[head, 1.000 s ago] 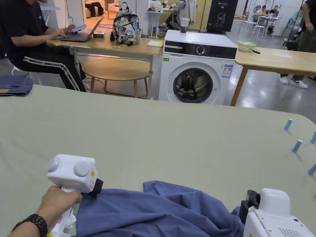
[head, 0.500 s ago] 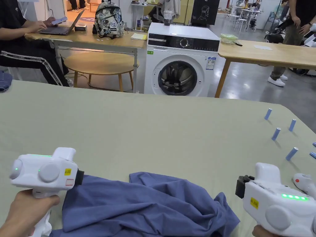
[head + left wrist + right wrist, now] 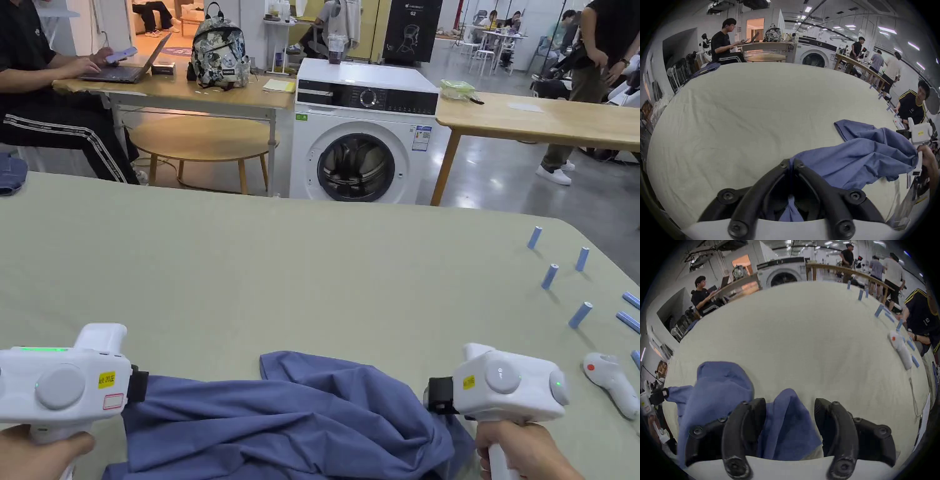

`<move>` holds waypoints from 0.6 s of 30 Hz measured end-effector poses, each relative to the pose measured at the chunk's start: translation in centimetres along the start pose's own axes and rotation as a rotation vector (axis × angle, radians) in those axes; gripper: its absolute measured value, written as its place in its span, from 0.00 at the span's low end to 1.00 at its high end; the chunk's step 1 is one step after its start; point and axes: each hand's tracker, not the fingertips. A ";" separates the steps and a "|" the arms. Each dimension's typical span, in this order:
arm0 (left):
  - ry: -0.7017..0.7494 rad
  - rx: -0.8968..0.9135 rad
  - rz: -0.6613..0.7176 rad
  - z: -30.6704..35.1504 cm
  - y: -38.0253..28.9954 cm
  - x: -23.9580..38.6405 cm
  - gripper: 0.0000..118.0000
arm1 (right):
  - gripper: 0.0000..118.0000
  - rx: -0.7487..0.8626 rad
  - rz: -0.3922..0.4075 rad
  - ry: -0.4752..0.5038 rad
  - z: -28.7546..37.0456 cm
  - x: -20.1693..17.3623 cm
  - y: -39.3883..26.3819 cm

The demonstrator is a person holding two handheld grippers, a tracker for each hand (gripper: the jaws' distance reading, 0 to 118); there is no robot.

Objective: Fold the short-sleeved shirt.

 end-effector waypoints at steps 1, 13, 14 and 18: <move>0.003 -0.003 -0.002 -0.1 -0.1 0.1 0.00 | 0.55 -0.028 0.011 -0.001 -0.4 -0.3 -0.2; 0.018 0.014 -0.011 0.3 0.8 -0.4 0.00 | 0.03 0.119 0.082 -0.021 1.9 -0.2 -0.9; 0.015 0.023 -0.011 0.5 1.1 -0.5 0.00 | 0.03 0.149 0.073 -0.013 2.7 -0.1 -0.7; 0.017 0.067 -0.019 2.1 2.2 -0.4 0.00 | 0.03 0.270 0.072 -0.005 6.4 -0.2 -0.2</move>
